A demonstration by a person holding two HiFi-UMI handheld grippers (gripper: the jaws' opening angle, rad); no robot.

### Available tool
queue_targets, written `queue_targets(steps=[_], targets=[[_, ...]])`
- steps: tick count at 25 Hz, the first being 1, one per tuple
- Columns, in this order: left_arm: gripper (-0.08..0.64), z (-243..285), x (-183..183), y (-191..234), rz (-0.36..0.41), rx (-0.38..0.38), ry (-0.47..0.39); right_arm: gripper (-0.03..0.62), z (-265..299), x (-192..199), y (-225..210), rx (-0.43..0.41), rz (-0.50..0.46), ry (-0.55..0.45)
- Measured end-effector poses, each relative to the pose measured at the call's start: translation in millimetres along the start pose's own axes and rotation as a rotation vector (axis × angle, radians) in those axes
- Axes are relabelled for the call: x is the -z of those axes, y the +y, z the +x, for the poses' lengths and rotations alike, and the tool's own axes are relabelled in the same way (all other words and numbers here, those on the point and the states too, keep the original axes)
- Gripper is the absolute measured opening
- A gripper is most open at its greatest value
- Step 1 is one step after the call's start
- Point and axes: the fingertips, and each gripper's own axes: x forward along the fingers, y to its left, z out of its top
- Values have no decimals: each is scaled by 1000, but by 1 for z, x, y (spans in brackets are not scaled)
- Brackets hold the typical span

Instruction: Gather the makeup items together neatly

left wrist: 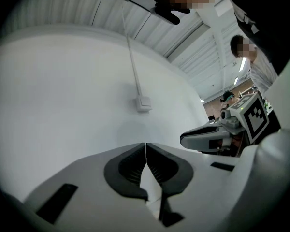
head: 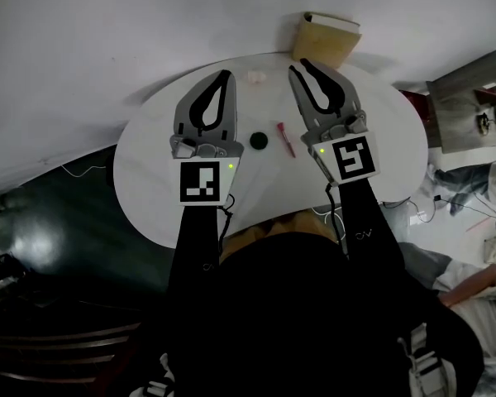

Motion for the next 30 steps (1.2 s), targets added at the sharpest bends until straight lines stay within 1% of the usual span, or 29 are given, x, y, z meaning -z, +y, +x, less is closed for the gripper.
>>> queue_targets(steps=[4,6,8,10,13,14,16,18,20,23,25,30], targets=[[9,5,2,0,1,4,2,61,1,9,-2,3,-2,19],[9,5,5,3,-7,0,12,61,5,14,1,-13,-31,25],[9,5,9,6,-7,-9,17,61,10,27,5,-53,-76,61],[9,5,13,7,-4,-20,20,61,15,49,7,-101,-86,144],[9,6,21,10,-5,-37,29,61,25,92,7,-172,-67,293],[9,6,24,13,-6,-43,33,67,32,110,10,-216,-72,341],[9,6,31,23,-7,-59,44,85,46,155,21,-332,-105,463],[9,5,37,31,-9,-78,61,115,57,202,30,-448,-173,592],[9,4,44,37,-10,-96,76,141,66,242,33,-531,-237,685],[9,4,59,46,-26,-126,107,149,76,293,29,-595,-298,788],[9,4,68,51,-35,-145,125,151,82,318,27,-634,-335,840],[9,3,86,60,-48,-179,162,155,85,358,28,-723,-383,926]])
